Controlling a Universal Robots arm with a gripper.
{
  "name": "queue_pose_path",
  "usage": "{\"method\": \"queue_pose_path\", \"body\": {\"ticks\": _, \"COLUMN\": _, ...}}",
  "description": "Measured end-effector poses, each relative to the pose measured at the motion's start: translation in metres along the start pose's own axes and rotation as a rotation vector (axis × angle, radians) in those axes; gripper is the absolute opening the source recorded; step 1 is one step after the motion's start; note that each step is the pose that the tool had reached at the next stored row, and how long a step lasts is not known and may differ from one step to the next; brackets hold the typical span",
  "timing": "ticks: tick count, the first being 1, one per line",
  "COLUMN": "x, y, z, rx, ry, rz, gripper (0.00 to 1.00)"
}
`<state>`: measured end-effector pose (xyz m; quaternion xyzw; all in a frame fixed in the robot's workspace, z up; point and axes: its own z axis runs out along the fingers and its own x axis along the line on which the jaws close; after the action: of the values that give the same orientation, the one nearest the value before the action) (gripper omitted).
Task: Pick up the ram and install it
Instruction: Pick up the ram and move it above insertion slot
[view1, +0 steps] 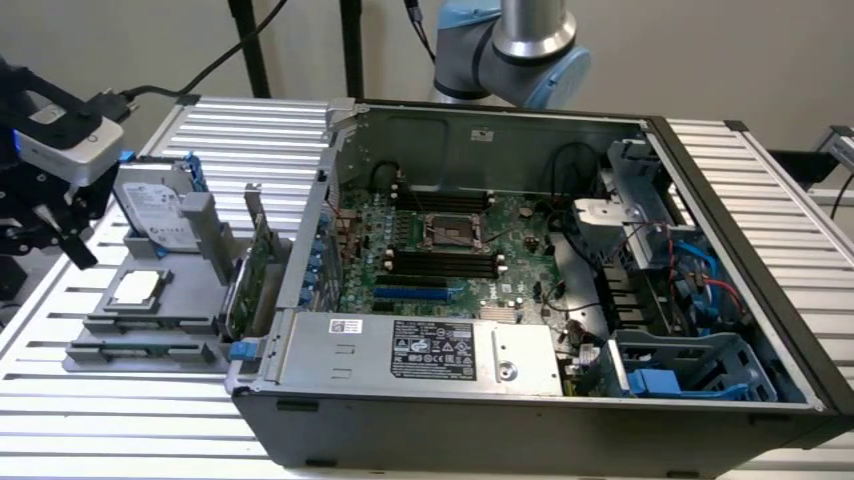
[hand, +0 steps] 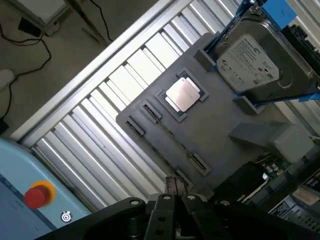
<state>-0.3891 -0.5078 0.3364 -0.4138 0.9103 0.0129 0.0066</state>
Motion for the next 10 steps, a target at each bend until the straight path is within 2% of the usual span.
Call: {"method": "queue_pose_path", "body": {"ticks": 10, "x": 0.0002, "y": -0.0001, "z": 0.0071, "rx": -0.0042, "ry": 0.0033, "rz": -0.182, "gripper": 0.11}}
